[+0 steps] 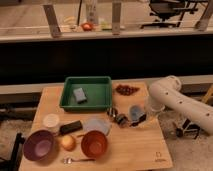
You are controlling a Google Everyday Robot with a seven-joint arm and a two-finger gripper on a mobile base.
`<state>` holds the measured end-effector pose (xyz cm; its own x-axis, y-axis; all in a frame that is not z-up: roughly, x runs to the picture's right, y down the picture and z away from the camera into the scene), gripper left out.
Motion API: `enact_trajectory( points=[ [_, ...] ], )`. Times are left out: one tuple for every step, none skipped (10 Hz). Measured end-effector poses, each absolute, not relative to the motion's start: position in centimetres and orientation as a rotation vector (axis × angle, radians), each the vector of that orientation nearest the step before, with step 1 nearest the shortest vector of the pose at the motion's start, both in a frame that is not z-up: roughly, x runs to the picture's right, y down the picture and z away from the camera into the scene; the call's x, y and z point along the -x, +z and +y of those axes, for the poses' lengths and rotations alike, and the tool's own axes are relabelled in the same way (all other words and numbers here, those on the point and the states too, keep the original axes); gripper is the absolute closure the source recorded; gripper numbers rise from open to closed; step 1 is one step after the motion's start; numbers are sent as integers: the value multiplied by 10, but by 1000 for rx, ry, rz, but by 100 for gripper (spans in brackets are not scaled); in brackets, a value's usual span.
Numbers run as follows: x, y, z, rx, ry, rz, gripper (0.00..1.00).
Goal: Place brush in tray
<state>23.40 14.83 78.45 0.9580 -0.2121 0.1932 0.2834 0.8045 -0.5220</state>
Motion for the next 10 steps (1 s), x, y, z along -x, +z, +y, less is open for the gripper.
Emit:
enact_trajectory(
  points=[
    [-233, 786, 152, 583, -273, -130, 39],
    [-233, 786, 156, 588, -277, -132, 28],
    [-233, 785, 159, 594, -279, -133, 22],
    [-232, 785, 163, 600, -281, -135, 20],
    [-232, 785, 168, 609, -283, -137, 20],
    [-232, 785, 173, 615, -280, -140, 20],
    [-233, 784, 177, 618, -275, -143, 20],
    [-237, 785, 180, 620, -266, -145, 20],
    [-240, 784, 181, 619, -258, -144, 20],
    [-244, 783, 182, 618, -250, -143, 20]
  ],
)
